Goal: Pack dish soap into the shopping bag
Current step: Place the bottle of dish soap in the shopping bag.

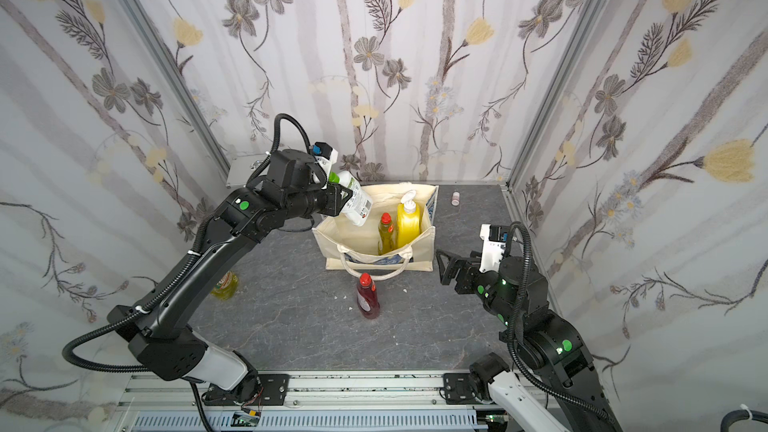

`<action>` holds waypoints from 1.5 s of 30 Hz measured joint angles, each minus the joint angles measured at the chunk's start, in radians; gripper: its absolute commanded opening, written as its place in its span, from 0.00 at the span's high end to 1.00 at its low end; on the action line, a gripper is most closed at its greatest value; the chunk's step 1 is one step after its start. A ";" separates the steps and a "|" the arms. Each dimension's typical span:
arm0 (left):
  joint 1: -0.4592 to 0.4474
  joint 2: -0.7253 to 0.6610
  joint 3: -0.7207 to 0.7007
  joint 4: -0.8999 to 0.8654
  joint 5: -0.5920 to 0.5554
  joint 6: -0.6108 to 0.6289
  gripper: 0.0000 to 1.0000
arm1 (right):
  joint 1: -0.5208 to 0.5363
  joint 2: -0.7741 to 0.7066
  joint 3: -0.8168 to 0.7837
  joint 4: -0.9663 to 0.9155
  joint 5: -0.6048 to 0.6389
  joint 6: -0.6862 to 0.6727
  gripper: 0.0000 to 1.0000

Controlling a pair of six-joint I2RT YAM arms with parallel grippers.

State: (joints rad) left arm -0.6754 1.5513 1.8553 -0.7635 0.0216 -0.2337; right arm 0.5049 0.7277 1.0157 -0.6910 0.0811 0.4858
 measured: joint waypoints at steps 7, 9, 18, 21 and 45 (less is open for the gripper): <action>-0.031 0.064 0.018 0.002 -0.073 0.037 0.69 | 0.000 -0.047 -0.002 -0.042 0.033 0.020 0.00; -0.037 0.077 0.016 -0.005 -0.089 0.047 0.69 | -0.001 -0.065 -0.004 -0.057 0.045 0.027 0.00; -0.066 0.139 0.003 -0.002 -0.149 0.049 0.70 | -0.001 -0.166 -0.016 -0.134 0.089 0.082 0.00; -0.071 0.169 0.003 0.009 -0.165 0.043 0.70 | -0.001 -0.201 -0.014 -0.170 0.106 0.108 0.00; -0.076 0.417 0.060 0.035 -0.254 -0.010 0.70 | -0.001 -0.254 -0.032 -0.228 -0.119 0.179 0.00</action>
State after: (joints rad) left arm -0.7513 1.9682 1.9152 -0.7288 -0.2325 -0.2436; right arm 0.5037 0.4736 0.9836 -0.9192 -0.0376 0.6651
